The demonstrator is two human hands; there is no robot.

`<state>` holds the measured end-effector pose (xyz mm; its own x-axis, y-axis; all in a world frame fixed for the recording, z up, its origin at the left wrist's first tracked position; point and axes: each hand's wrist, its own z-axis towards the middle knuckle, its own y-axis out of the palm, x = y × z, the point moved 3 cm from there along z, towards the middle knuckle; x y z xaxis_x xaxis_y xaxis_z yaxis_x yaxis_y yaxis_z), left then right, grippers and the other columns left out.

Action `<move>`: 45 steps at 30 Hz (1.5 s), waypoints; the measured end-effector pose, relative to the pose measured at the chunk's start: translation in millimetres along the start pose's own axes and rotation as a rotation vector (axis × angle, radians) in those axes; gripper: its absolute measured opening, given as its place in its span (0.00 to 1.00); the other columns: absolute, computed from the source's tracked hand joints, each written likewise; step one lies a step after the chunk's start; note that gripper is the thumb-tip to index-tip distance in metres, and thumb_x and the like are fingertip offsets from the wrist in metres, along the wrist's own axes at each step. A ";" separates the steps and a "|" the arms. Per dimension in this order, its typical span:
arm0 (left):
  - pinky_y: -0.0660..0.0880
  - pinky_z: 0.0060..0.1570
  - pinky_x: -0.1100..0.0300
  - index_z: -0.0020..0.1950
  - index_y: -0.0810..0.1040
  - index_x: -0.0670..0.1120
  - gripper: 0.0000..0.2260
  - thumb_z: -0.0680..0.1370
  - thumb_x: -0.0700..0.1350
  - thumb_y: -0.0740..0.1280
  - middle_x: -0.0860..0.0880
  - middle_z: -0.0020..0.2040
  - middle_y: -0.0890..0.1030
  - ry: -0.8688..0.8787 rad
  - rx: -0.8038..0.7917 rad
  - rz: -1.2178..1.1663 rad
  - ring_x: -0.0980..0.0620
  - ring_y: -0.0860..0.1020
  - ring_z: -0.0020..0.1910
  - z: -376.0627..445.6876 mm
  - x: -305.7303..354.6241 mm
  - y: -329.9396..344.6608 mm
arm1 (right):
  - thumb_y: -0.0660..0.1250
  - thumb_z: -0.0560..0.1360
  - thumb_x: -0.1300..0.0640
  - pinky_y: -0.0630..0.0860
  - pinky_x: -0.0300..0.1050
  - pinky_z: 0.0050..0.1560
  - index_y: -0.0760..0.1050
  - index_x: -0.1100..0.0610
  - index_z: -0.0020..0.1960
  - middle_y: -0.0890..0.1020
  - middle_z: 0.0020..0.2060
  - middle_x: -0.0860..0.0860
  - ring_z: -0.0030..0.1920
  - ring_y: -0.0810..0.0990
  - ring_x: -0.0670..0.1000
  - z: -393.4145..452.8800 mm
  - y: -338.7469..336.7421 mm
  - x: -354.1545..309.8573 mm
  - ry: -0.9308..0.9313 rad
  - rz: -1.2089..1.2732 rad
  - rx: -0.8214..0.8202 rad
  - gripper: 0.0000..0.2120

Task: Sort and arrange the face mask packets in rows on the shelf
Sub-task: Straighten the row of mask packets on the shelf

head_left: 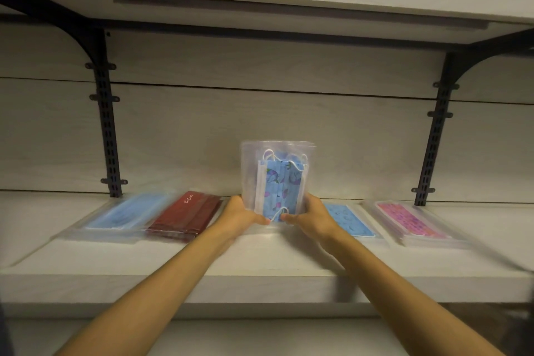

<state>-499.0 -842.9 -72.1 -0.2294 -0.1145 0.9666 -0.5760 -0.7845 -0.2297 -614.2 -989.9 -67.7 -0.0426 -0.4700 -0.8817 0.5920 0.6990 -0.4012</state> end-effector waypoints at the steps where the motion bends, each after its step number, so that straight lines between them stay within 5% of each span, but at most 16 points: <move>1: 0.81 0.47 0.61 0.59 0.80 0.42 0.28 0.60 0.34 0.81 0.47 0.50 0.86 -0.016 0.006 0.007 0.52 0.84 0.47 1.0 0.7 -0.4 | 0.78 0.69 0.62 0.83 0.46 0.51 0.75 0.56 0.64 0.84 0.55 0.51 0.51 0.84 0.49 1.3 -1.4 0.1 0.021 -0.002 -0.003 0.25; 4: 0.82 0.51 0.51 0.57 0.81 0.43 0.32 0.54 0.40 0.81 0.47 0.48 0.86 -0.070 0.016 0.045 0.49 0.85 0.47 -1.4 7.0 -4.7 | 0.79 0.66 0.62 0.83 0.44 0.43 0.75 0.57 0.59 0.85 0.49 0.51 0.46 0.85 0.50 2.5 -6.2 -2.4 0.094 -0.023 0.000 0.24; 8: 0.78 0.37 0.62 0.58 0.77 0.40 0.22 0.66 0.34 0.76 0.49 0.48 0.83 -0.061 0.045 0.032 0.52 0.82 0.43 -8.0 14.0 -6.8 | 0.80 0.66 0.61 0.74 0.37 0.32 0.70 0.56 0.52 0.81 0.43 0.51 0.40 0.81 0.48 -1.0 -6.3 -4.6 0.165 -0.097 -0.014 0.22; 14: 0.81 0.43 0.56 0.49 0.81 0.48 0.19 0.59 0.46 0.76 0.48 0.48 0.85 -0.097 0.043 0.226 0.51 0.83 0.44 -9.9 2.6 -7.9 | 0.81 0.67 0.55 0.78 0.47 0.53 0.67 0.55 0.55 0.75 0.44 0.48 0.47 0.77 0.49 -2.4 1.4 -2.1 0.324 -0.217 -0.055 0.26; 17: 0.72 0.33 0.61 0.48 0.77 0.45 0.16 0.64 0.47 0.75 0.50 0.46 0.80 -0.077 0.053 0.366 0.50 0.80 0.44 -12.6 3.5 -6.1 | 0.80 0.67 0.54 0.75 0.45 0.49 0.68 0.57 0.57 0.74 0.44 0.48 0.44 0.75 0.47 -3.1 1.1 -0.2 0.363 -0.242 -0.057 0.27; 20: 0.68 0.35 0.60 0.46 0.74 0.46 0.13 0.68 0.47 0.75 0.48 0.48 0.79 -0.025 0.096 0.535 0.46 0.78 0.50 -12.7 6.9 -3.7 | 0.80 0.68 0.54 0.72 0.42 0.43 0.67 0.57 0.55 0.75 0.46 0.50 0.44 0.74 0.48 -2.0 -3.4 -1.8 0.373 -0.285 -0.066 0.25; 28: 0.71 0.56 0.52 0.70 0.70 0.50 0.29 0.71 0.60 0.69 0.46 0.63 0.73 0.249 0.157 1.019 0.43 0.72 0.63 -12.7 10.4 2.4 | 0.78 0.68 0.53 0.72 0.42 0.55 0.72 0.54 0.69 0.71 0.61 0.53 0.60 0.75 0.55 0.6 1.9 -18.0 0.059 -0.630 -0.070 0.32; 33: 0.74 0.57 0.55 0.63 0.80 0.54 0.19 0.75 0.59 0.66 0.48 0.63 0.78 0.288 0.004 0.952 0.47 0.75 0.61 -9.4 2.1 7.3 | 0.70 0.75 0.54 0.72 0.43 0.58 0.80 0.54 0.63 0.80 0.62 0.54 0.61 0.77 0.54 0.9 11.9 -14.2 0.005 -0.675 -0.160 0.17; 45: 0.74 0.54 0.58 0.61 0.81 0.55 0.16 0.76 0.56 0.66 0.48 0.62 0.81 0.221 -0.034 0.878 0.46 0.78 0.59 -9.4 6.8 12.6 | 0.70 0.75 0.53 0.73 0.45 0.60 0.81 0.53 0.63 0.79 0.63 0.54 0.61 0.77 0.54 7.3 10.5 -8.5 -0.025 -0.685 -0.159 0.16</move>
<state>-515.1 -847.8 -69.5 -0.7406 -0.5406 0.3992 -0.1451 -0.4513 -0.8805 -601.7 -982.5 -62.6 -0.3441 -0.8438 -0.4119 0.3137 0.3102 -0.8974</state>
